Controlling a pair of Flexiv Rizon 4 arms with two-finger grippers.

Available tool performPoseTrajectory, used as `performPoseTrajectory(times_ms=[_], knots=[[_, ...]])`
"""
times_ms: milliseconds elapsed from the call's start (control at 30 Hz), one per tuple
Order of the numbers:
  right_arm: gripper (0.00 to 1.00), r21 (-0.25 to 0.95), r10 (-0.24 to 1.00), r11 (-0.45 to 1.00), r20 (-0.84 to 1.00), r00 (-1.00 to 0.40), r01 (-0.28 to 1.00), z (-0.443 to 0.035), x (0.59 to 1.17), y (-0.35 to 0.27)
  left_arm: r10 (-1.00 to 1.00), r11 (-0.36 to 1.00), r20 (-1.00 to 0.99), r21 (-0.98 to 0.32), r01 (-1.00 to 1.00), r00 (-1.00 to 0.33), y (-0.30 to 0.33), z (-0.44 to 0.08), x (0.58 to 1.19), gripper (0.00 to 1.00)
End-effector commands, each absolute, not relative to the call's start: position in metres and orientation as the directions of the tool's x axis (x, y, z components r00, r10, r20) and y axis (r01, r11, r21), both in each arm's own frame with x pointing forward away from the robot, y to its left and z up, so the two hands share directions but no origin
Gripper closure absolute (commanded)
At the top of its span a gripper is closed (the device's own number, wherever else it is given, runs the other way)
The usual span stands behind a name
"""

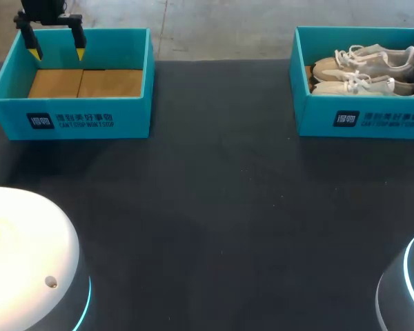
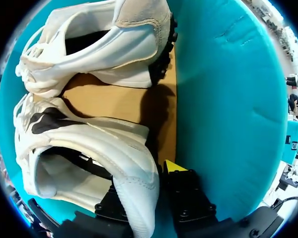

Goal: Take the shoe out of the shoebox, open the shoe tongue, remove and reinsert the insole, then place the shoe into the shoebox

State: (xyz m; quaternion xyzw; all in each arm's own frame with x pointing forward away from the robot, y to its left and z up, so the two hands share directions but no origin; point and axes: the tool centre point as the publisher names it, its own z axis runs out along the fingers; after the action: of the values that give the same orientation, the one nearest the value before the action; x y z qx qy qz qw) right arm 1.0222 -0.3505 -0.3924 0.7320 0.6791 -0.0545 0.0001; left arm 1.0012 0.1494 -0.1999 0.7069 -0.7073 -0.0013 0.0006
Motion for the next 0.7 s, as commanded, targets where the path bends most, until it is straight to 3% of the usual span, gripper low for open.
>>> performPoseTrajectory(times_ms=[33,700], knots=[[1.0,-0.064,0.992,-0.078,-0.101,0.072,0.995,-0.386,1.022,-0.345,-1.0,0.001,0.0,0.002,-1.0,-0.001,0.15,-0.2,1.001,0.0],[1.0,0.025,0.976,-0.027,-0.215,0.032,0.999,-0.293,1.028,-0.343,-1.0,0.001,0.0,0.002,-1.0,-0.001,0.15,-0.2,1.001,0.0]])
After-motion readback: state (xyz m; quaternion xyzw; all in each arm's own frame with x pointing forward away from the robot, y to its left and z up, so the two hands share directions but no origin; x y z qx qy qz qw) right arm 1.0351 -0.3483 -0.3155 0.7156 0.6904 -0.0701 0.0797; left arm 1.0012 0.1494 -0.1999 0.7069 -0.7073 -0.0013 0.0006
